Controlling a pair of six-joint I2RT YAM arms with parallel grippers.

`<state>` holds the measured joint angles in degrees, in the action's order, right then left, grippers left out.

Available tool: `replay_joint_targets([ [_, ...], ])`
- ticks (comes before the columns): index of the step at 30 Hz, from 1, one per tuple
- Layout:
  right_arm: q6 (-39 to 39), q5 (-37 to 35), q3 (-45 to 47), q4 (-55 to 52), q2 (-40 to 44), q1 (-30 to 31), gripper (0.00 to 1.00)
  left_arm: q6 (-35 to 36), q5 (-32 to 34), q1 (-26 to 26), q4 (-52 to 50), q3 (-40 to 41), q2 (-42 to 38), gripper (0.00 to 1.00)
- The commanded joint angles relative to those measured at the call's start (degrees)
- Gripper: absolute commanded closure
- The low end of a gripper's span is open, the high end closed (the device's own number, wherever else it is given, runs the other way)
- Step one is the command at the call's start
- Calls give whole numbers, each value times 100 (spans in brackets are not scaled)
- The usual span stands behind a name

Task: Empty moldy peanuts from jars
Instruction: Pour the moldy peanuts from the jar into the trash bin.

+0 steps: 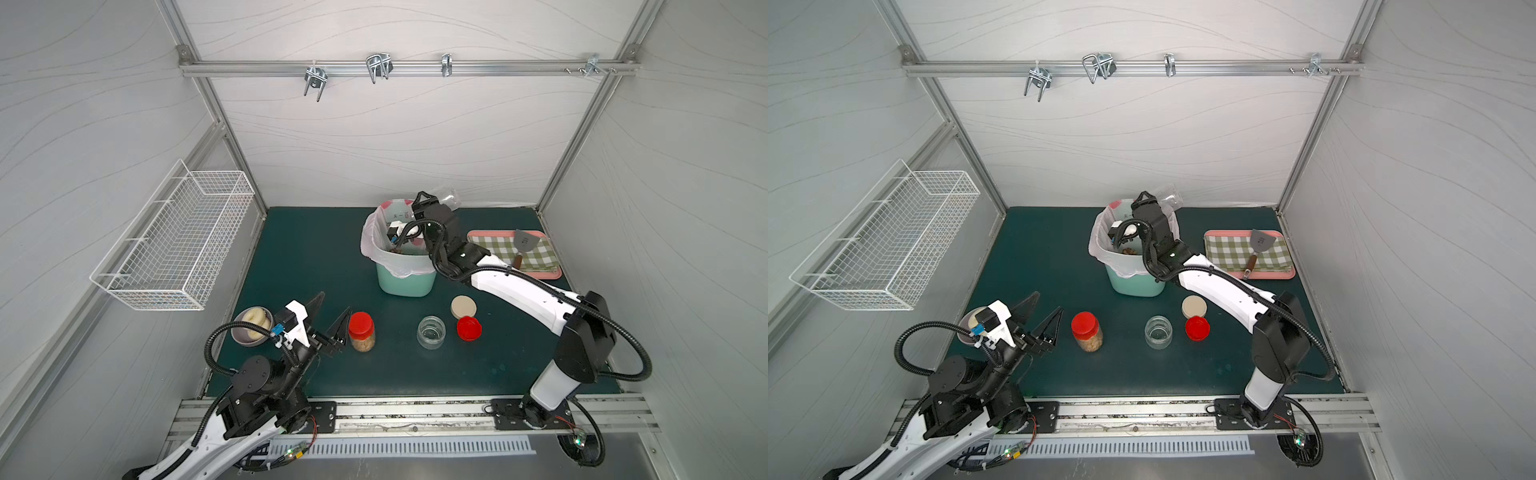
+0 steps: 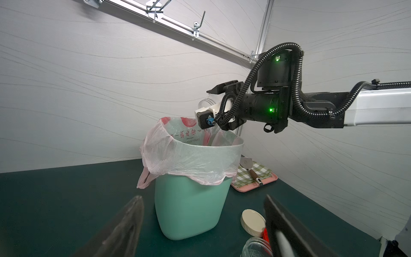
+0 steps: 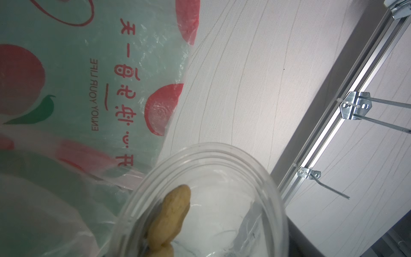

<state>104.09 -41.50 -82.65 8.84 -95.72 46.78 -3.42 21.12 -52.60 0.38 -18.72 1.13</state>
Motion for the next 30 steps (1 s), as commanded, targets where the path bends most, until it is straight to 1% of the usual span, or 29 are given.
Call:
replay_joint_targets([
  [1,397,-91,13,183,-54,41,100,35,71,1,315,9,39,14],
  [4,751,-170,56,513,-210,6,100,27,26,4,314,-25,129,15],
  [10,699,-116,-207,237,-195,50,100,23,32,1,399,31,98,15],
  [14,985,-160,-120,498,-297,46,100,3,-12,-1,391,0,182,15],
  [16,856,-119,-159,487,-217,40,100,1,-6,3,349,-18,165,15],
  [17,643,-63,-211,409,-171,49,100,3,3,4,353,-9,139,15],
  [19,-127,26,-427,-62,-75,63,100,7,11,-4,367,16,92,15],
  [21,-1184,70,-777,-905,44,29,100,3,14,-3,366,15,81,14],
  [22,-1526,108,-874,-1215,97,3,100,12,12,2,358,8,81,15],
  [26,-2107,343,-667,-1164,355,-47,100,-1,5,-2,350,13,90,15],
  [28,-2591,465,-745,-1398,467,-47,100,-1,3,4,355,9,98,15],
  [30,-3219,605,-949,-1856,550,-72,100,-3,-2,4,351,9,98,15],
])
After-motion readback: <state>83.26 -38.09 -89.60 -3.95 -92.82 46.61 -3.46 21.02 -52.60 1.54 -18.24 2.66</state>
